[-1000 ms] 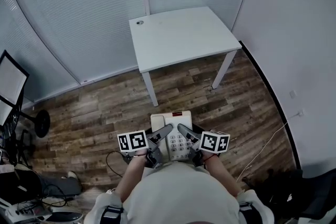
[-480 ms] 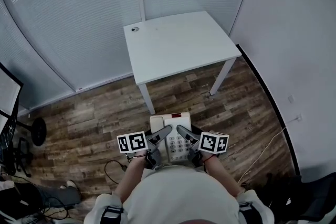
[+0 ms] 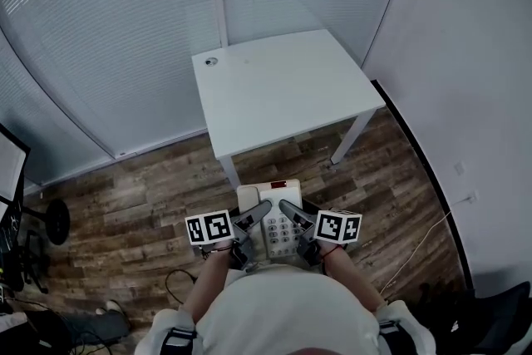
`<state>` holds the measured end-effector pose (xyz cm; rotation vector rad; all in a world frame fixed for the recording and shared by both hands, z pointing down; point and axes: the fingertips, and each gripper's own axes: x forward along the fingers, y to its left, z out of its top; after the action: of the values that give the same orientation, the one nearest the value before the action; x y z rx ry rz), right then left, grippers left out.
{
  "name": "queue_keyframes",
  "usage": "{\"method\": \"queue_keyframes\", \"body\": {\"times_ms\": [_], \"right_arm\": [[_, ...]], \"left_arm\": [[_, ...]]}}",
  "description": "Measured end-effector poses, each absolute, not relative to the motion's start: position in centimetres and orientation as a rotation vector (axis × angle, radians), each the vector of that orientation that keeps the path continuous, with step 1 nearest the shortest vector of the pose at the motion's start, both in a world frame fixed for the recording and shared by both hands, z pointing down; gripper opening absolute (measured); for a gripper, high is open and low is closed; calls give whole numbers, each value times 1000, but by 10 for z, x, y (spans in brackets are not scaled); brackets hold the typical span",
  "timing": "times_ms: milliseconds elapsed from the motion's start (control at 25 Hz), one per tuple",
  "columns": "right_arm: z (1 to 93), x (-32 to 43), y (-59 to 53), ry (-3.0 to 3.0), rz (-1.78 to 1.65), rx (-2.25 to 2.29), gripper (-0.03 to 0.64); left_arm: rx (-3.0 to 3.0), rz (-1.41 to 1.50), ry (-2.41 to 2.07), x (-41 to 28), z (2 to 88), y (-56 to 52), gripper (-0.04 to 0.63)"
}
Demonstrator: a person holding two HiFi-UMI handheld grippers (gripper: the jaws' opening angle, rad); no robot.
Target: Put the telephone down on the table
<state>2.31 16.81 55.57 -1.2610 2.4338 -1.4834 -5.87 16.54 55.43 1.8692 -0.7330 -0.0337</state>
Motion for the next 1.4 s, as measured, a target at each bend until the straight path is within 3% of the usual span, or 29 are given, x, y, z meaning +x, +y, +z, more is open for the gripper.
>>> {"method": "queue_keyframes", "body": {"times_ms": [1400], "right_arm": [[554,-31,-21,2375,-1472,-1372,305]], "left_arm": [[1881,-16,-631,-112,555,-29,428]]}}
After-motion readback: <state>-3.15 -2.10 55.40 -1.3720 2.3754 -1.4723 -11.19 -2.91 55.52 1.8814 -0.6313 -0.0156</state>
